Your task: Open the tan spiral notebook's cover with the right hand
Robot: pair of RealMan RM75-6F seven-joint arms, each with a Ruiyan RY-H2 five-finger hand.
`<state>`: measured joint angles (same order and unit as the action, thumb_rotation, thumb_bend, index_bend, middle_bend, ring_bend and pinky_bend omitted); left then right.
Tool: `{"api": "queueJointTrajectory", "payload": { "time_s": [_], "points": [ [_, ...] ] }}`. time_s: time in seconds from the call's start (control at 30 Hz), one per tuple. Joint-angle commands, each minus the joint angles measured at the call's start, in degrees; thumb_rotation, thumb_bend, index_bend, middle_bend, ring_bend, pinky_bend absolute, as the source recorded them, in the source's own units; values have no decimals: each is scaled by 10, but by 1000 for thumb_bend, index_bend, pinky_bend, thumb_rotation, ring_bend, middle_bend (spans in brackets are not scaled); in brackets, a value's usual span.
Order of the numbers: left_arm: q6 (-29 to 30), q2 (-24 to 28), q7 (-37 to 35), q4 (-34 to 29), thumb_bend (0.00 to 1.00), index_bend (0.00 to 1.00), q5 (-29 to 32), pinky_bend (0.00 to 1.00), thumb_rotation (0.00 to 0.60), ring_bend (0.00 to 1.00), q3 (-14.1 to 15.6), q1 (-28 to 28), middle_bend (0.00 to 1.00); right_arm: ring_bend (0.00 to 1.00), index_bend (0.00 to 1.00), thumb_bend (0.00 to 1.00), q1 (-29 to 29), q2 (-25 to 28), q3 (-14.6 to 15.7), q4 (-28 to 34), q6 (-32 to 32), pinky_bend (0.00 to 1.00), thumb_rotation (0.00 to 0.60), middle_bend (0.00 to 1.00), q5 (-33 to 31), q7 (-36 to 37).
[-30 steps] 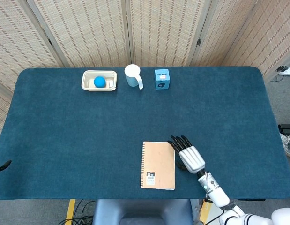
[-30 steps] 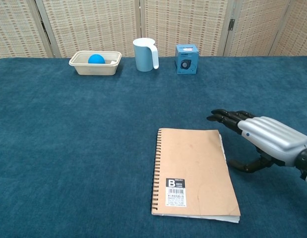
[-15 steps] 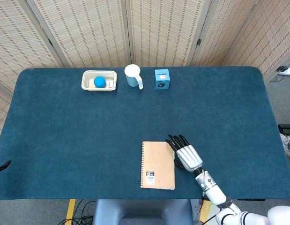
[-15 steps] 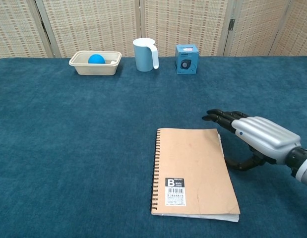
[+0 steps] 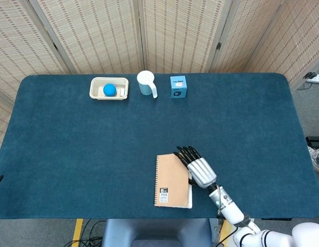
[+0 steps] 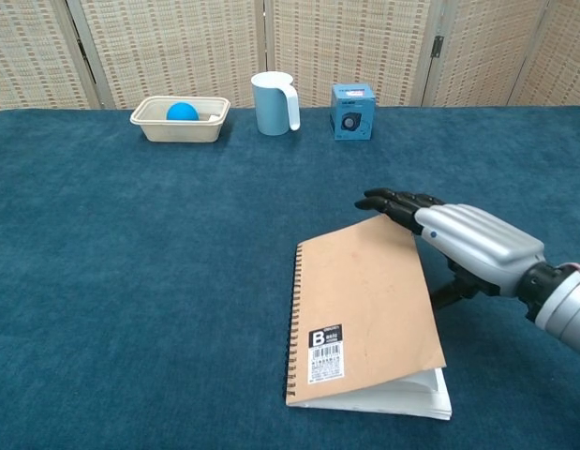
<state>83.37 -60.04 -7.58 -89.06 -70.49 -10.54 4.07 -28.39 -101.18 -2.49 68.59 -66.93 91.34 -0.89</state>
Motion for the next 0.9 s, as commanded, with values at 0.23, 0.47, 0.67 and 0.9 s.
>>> {"api": "queueJointTrajectory", "payload": {
  "time_s": [0.23,0.47,0.67,0.9],
  "points": [
    [7,16,-54,3,111,0,25,83,600,0,-17,-19,0,0,0,398,-58,-14,-48,73,34,0,600,0,-8,-53],
    [7,27,-101,12,111,0,40,83,600,0,-29,-33,0,0,0,398,-139,-73,-114,74,107,0,600,0,-53,-128],
    [4,34,-144,25,111,0,46,83,600,0,-36,-43,0,0,0,397,-198,-127,-153,28,162,0,600,0,-110,-183],
    [7,39,-173,35,111,0,40,83,600,0,-40,-51,0,0,0,397,-232,-176,-151,-47,197,0,600,0,-153,-209]
  ]
}}
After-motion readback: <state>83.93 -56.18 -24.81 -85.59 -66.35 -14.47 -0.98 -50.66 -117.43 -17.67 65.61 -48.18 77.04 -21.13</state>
